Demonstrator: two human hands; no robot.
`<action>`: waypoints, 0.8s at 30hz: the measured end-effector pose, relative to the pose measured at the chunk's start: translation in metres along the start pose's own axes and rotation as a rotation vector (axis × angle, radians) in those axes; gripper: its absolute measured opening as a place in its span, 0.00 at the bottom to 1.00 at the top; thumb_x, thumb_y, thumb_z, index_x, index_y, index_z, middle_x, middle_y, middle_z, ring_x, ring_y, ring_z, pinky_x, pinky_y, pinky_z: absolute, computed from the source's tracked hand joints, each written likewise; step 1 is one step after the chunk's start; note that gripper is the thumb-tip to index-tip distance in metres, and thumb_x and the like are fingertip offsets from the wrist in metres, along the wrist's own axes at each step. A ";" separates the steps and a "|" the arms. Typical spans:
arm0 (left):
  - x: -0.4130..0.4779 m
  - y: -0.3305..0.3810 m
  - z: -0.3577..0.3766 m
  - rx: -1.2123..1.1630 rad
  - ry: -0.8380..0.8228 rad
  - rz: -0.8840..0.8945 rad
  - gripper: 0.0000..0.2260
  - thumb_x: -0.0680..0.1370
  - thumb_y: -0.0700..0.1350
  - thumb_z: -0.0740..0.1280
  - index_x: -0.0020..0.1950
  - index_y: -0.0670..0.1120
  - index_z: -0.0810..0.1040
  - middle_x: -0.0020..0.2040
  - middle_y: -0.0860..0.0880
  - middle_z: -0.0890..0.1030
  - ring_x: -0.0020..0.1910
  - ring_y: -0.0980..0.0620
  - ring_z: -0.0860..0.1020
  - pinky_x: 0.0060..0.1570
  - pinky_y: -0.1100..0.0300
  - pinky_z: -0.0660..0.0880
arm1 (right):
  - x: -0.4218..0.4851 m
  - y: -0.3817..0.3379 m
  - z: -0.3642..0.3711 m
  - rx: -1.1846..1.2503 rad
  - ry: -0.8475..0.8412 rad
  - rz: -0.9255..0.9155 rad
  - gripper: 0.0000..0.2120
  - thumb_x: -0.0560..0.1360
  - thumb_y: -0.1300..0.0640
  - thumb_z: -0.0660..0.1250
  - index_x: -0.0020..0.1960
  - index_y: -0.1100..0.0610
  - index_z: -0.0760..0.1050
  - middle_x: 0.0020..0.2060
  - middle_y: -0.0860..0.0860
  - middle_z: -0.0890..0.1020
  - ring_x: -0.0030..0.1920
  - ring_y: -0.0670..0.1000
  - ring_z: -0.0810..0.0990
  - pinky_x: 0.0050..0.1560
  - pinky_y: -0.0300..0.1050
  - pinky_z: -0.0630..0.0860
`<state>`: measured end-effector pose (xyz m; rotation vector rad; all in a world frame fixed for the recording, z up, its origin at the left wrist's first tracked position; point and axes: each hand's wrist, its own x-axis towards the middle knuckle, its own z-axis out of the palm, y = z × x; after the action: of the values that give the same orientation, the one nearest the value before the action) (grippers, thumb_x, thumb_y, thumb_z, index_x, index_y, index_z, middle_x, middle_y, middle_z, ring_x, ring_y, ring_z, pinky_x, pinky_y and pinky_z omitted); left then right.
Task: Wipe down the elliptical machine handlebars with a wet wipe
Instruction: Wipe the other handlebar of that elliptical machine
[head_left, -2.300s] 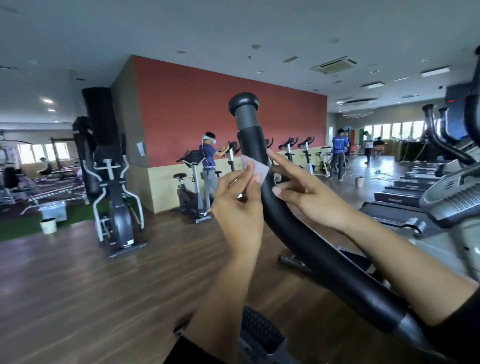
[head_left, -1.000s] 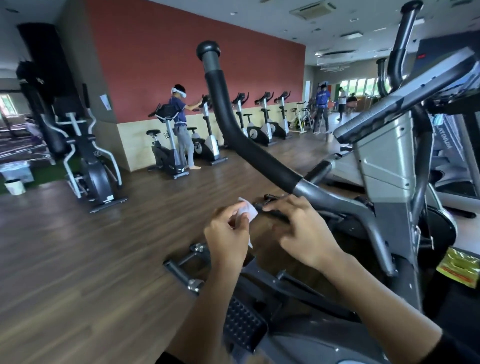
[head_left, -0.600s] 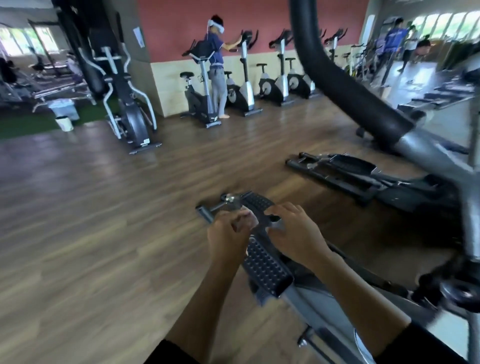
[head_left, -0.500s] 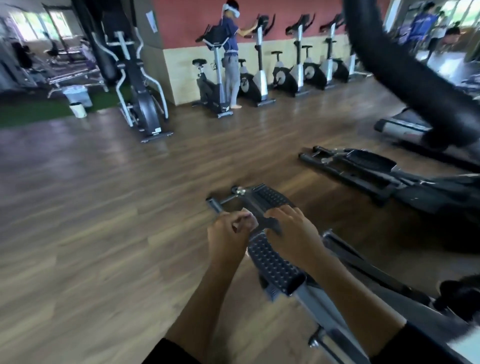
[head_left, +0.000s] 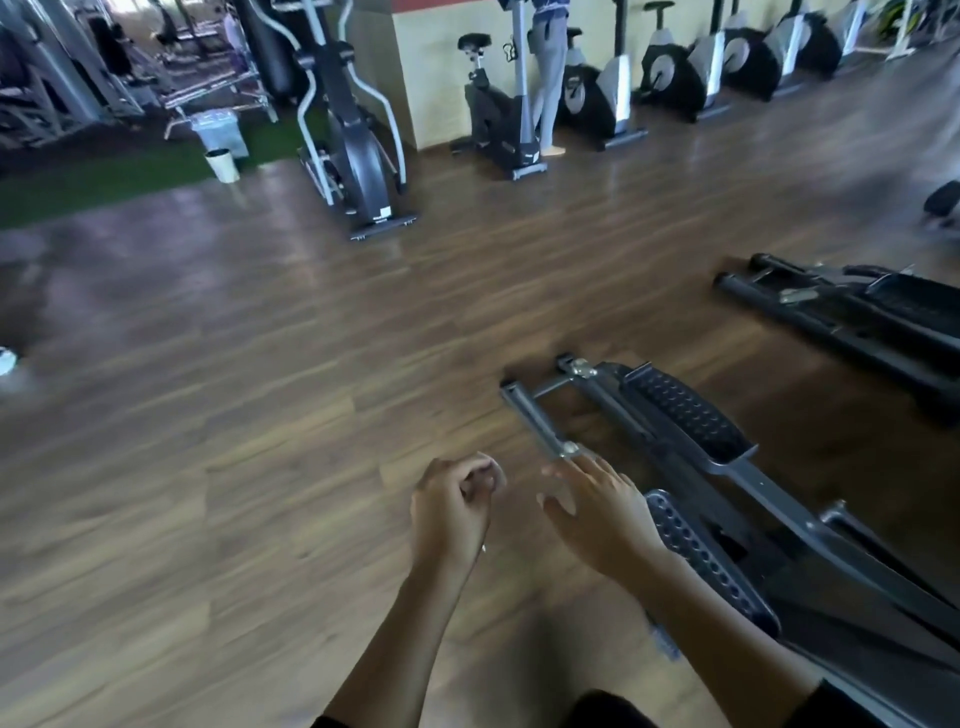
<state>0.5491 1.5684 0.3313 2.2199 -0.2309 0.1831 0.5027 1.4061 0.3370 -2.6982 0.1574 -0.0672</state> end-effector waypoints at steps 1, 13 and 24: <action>0.019 -0.009 0.002 0.004 -0.009 -0.004 0.09 0.73 0.37 0.70 0.40 0.52 0.84 0.35 0.51 0.82 0.37 0.60 0.76 0.42 0.73 0.69 | 0.020 -0.002 0.006 -0.004 -0.008 0.001 0.16 0.78 0.46 0.61 0.64 0.48 0.72 0.63 0.46 0.75 0.64 0.50 0.73 0.62 0.45 0.68; 0.341 -0.074 0.058 0.019 -0.003 -0.053 0.10 0.75 0.40 0.68 0.37 0.54 0.82 0.34 0.49 0.82 0.36 0.63 0.78 0.42 0.72 0.71 | 0.361 -0.002 0.021 0.007 -0.049 -0.039 0.16 0.78 0.49 0.59 0.64 0.50 0.71 0.61 0.48 0.75 0.62 0.51 0.73 0.59 0.45 0.68; 0.640 -0.106 0.094 -0.026 0.072 -0.014 0.10 0.70 0.31 0.71 0.39 0.45 0.84 0.30 0.61 0.77 0.36 0.73 0.75 0.40 0.80 0.67 | 0.659 -0.001 0.030 -0.022 -0.077 -0.046 0.15 0.79 0.49 0.58 0.64 0.51 0.72 0.60 0.49 0.76 0.60 0.52 0.74 0.56 0.45 0.69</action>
<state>1.1998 1.4932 0.3293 2.1842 -0.1779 0.2507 1.1590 1.3399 0.3256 -2.7217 0.0731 0.0244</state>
